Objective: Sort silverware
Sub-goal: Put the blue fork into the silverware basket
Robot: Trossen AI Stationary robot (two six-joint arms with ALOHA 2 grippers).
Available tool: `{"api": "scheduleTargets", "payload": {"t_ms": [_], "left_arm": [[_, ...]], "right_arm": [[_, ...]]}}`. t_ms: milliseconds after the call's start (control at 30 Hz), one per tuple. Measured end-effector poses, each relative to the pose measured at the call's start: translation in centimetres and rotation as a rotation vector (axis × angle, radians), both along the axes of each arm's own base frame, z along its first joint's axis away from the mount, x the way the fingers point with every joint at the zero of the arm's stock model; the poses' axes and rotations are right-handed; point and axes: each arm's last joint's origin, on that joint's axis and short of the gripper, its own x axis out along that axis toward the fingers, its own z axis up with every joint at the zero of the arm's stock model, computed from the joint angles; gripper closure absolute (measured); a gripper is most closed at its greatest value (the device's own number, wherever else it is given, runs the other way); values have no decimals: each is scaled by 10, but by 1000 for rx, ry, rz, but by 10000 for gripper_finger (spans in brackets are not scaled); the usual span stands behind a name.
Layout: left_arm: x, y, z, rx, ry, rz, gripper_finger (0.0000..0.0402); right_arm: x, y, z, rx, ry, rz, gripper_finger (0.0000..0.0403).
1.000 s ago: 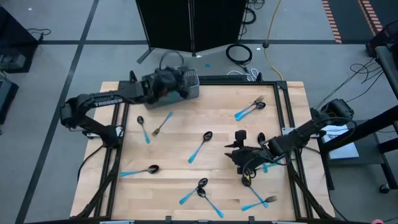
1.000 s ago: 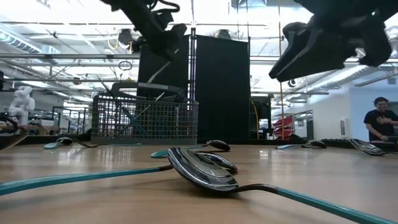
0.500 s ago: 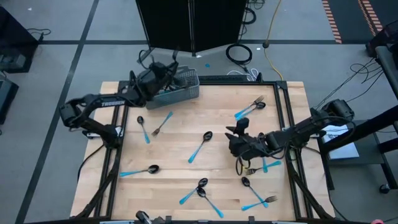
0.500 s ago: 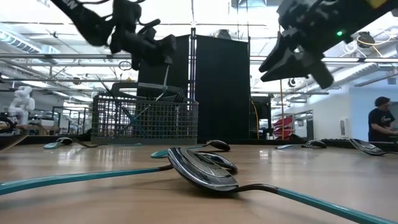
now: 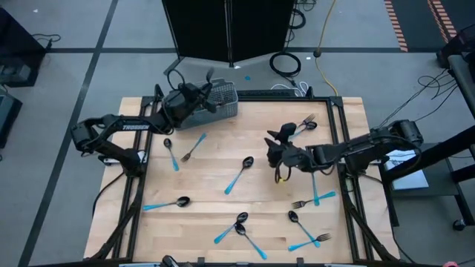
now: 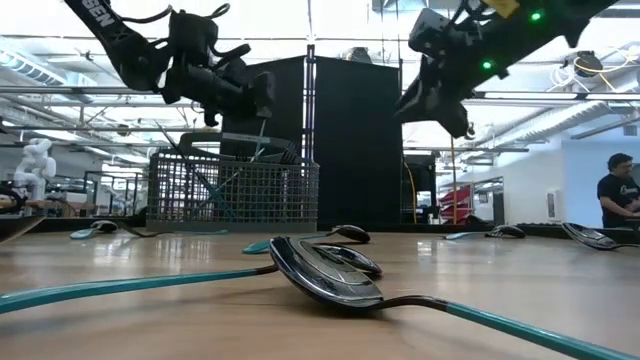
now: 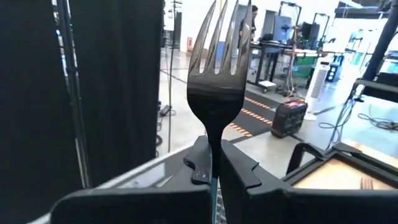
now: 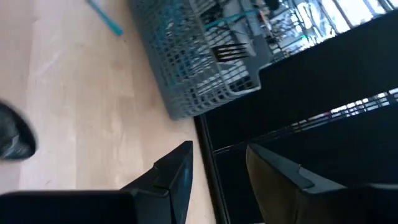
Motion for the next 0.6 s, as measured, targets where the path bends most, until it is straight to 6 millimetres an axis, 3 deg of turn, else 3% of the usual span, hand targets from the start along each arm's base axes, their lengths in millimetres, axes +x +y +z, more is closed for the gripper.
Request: {"api": "scheduleTargets", "payload": {"t_ms": [367,600], "left_arm": [[0,-1,-10,-142,-18,21,397],[-1,-1,-12,-178,-39,46,366]], "right_arm": [[4,-20,-1,124,-43,47,259],[3,-24,-3,126,-22,31,259]]}}
